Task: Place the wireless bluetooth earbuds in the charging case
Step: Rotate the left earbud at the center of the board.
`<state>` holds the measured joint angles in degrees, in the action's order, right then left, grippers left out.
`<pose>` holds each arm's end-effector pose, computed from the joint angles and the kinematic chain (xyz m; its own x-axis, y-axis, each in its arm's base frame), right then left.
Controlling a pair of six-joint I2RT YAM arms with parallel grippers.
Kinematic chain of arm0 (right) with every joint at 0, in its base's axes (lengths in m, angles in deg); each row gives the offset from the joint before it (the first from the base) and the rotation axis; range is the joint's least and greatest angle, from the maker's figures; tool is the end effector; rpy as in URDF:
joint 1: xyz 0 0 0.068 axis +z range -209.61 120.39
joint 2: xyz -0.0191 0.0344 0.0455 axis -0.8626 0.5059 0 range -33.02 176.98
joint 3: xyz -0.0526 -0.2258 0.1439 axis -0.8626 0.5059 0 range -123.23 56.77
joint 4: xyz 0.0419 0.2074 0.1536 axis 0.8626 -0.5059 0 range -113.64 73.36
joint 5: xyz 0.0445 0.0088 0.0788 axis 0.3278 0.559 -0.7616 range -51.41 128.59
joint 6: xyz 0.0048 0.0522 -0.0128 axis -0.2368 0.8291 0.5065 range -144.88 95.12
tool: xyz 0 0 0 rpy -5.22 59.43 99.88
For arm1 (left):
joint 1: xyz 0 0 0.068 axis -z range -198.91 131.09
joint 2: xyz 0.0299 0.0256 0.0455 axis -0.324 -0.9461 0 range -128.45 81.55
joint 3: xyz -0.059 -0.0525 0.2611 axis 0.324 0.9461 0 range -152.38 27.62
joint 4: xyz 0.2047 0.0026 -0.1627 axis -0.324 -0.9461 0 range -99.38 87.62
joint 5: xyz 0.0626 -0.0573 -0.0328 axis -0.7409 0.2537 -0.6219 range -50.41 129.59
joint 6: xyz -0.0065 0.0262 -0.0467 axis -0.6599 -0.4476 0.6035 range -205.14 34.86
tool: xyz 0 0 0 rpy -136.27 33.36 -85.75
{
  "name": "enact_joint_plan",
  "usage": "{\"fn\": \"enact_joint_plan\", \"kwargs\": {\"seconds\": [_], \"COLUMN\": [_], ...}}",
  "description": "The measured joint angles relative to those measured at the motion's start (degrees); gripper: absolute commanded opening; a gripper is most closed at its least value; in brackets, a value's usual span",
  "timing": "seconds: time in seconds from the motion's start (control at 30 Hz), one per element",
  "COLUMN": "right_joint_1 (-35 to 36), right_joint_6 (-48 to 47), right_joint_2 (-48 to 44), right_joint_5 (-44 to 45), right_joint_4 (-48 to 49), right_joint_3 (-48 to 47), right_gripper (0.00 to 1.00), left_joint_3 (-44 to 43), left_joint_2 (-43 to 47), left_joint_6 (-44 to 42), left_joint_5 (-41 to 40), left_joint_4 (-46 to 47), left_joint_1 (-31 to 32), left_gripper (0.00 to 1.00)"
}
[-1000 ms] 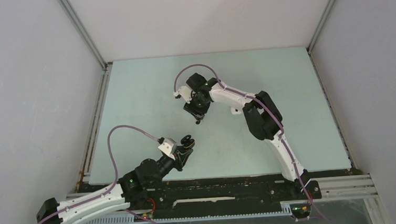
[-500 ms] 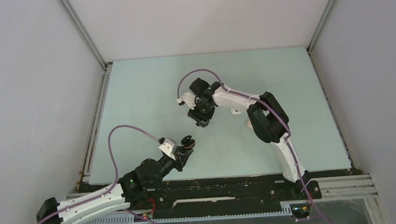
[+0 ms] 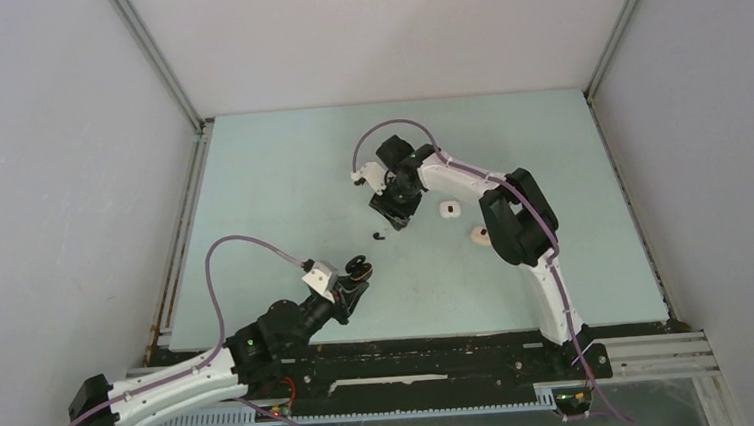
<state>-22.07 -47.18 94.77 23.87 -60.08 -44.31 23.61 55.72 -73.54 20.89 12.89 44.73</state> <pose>0.3629 0.2901 0.1636 -0.4404 -0.8014 -0.4048 -0.8916 0.4434 0.0922 0.0721 -0.1198 0.1809 -0.1918 -0.0418 -0.9805 0.6827 0.7121 -0.1639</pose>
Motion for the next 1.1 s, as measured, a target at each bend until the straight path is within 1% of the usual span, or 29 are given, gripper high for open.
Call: {"fn": "enact_joint_plan", "kwargs": {"seconds": [0.17, 0.37, 0.53, 0.73, 0.9, 1.1], "right_joint_1": [0.42, 5.01, 7.5, 7.32, 7.08, 5.07], "right_joint_6": [-0.28, -1.81, -2.62, -2.73, -2.67, -2.73], "right_joint_2": [0.74, 2.86, 2.86, 2.86, 3.23, 5.16], "right_joint_5": [1.81, 4.33, 4.68, 4.52, 4.28, -0.04], "right_joint_4": [-0.13, 0.07, -0.22, -0.63, -0.85, -1.79], "right_joint_3": [-2.1, -3.45, -3.5, -3.5, -4.15, -7.32], "right_gripper": [0.52, 0.53, 0.53, 0.54, 0.51, 0.49], "left_joint_3": [-1.46, -2.45, -2.47, -2.47, -2.47, -2.47], "left_joint_2": [-0.81, -0.28, 0.37, 0.09, -0.15, -0.11], "left_joint_6": [0.0, 0.0, 0.0, -0.02, -0.02, 0.0], "left_joint_5": [0.11, 0.83, 0.87, 0.9, 0.92, 0.92], "left_joint_4": [0.04, -0.02, -0.04, -0.07, -0.11, -0.42], "left_joint_1": [0.0, 0.02, 0.2, 0.31, 0.37, 0.37], "left_gripper": [0.0, 0.0, 0.0, 0.0, 0.0, 0.0]}}
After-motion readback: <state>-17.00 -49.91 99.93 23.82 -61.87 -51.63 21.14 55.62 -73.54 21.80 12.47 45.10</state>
